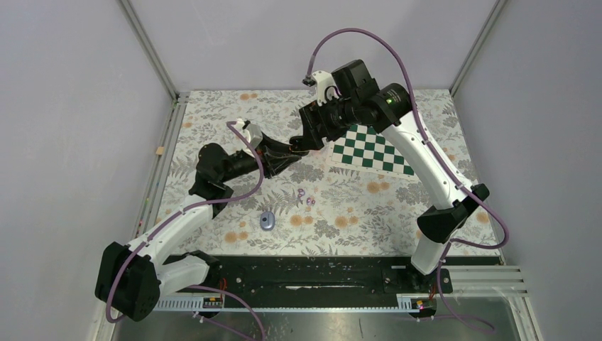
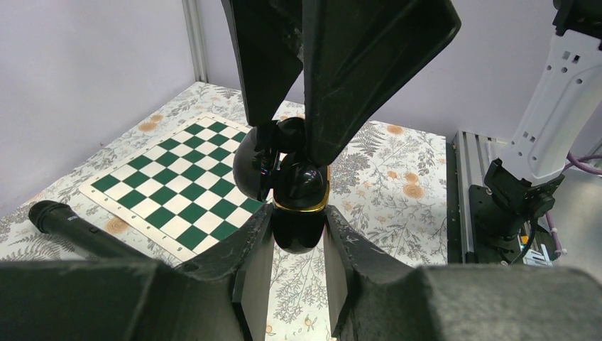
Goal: Insert the wireless bluetooth earbuds into the charging case
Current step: Insert the right earbud into the right side groove of the charging case.
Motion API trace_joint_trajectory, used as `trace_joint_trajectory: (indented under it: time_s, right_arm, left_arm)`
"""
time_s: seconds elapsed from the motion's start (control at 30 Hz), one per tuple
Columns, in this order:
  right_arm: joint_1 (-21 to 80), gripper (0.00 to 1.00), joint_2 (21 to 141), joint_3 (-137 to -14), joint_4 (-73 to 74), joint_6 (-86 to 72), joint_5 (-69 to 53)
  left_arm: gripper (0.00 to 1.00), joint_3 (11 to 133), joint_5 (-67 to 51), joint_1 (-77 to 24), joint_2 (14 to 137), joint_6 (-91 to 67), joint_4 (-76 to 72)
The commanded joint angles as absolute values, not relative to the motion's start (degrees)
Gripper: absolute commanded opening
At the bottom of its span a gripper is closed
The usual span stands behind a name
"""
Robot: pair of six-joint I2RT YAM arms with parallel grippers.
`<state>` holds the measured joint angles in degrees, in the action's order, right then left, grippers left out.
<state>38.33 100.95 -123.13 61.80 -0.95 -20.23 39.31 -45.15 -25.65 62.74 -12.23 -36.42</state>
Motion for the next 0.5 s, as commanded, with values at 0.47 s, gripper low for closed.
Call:
trace_joint_trajectory:
  time_s: [0.47]
  right_arm:
    - [36.74, 0.83, 100.68, -130.65, 61.43, -0.49, -23.37]
  left_arm:
    - [0.0, 42.0, -46.6, -25.56, 61.81, -12.4, -40.94]
